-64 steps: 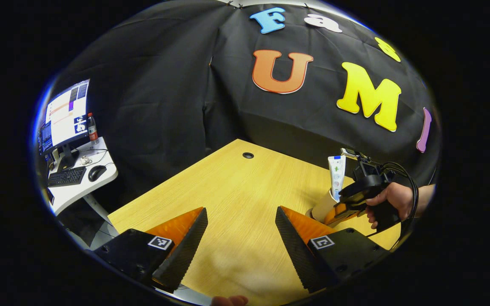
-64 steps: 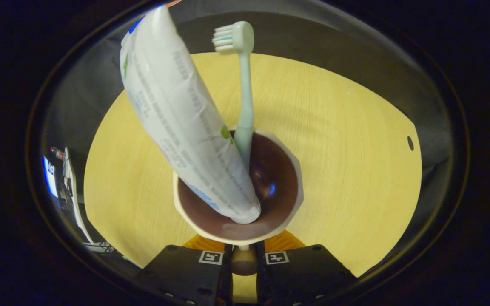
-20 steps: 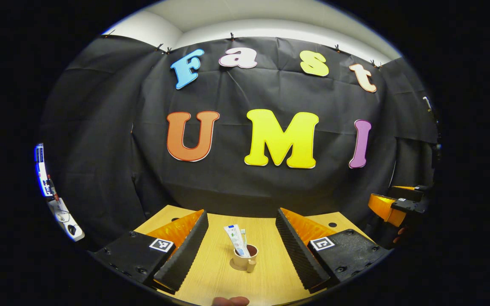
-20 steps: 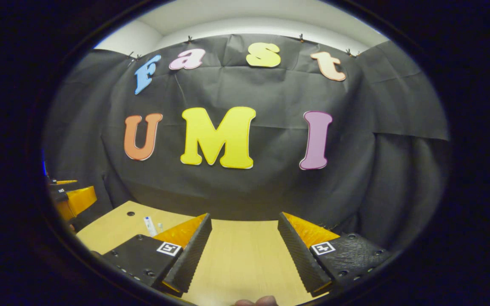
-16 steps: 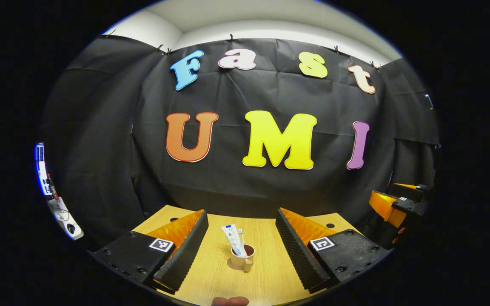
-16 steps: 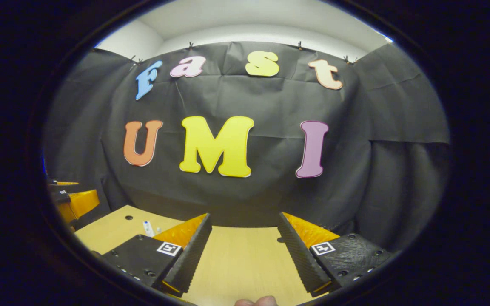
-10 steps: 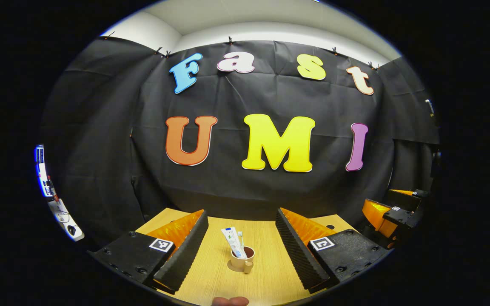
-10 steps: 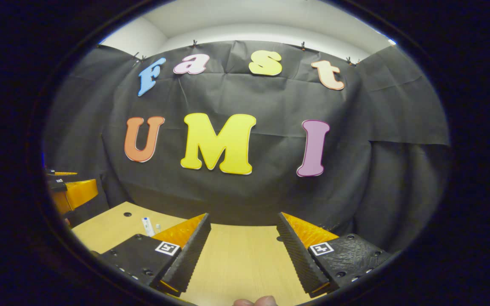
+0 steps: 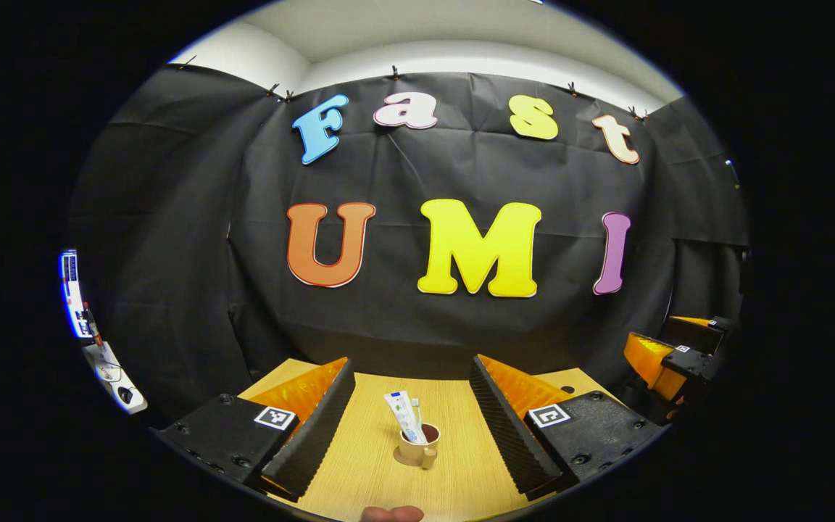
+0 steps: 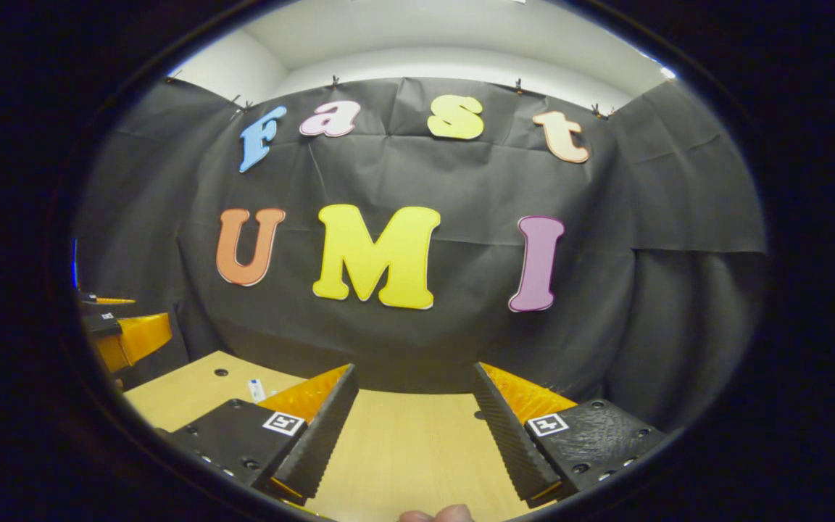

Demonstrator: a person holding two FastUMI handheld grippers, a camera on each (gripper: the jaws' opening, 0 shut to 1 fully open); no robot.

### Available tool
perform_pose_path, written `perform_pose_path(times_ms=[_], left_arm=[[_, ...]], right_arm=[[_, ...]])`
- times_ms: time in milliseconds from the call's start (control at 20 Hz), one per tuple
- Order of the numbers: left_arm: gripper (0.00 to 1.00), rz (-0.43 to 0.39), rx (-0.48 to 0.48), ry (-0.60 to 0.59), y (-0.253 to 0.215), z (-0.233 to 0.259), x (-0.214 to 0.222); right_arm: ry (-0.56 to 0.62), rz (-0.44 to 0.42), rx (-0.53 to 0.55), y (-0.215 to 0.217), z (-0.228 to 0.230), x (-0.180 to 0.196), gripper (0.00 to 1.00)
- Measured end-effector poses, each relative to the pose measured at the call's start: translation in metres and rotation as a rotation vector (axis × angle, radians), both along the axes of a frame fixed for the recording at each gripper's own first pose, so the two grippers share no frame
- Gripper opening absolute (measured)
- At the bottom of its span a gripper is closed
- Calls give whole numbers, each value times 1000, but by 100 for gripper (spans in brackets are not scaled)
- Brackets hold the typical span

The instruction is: Put the toothbrush and toothpaste on the desktop into the cup, then pick up the cup and place it on the coaster on the desktop.

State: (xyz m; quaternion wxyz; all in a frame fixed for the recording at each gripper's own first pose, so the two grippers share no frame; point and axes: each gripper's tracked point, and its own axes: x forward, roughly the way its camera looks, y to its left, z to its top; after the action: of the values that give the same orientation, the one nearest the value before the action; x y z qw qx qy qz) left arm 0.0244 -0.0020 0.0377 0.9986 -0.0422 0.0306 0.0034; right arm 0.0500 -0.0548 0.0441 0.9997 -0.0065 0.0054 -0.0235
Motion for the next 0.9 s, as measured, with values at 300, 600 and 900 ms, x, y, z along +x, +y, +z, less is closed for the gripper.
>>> perform_pose_path(times_ms=[300,600,900], left_arm=[[100,8,-4,3,4,0,-1],[100,9,-8,9,4,-2,-1],[100,8,-16,8,-1,0,-2]], right_arm=[[-16,6,5,7,5,0,98],[1,1,22,5,1,-2,95],[-8,-5,26,0,3,-5,98]])
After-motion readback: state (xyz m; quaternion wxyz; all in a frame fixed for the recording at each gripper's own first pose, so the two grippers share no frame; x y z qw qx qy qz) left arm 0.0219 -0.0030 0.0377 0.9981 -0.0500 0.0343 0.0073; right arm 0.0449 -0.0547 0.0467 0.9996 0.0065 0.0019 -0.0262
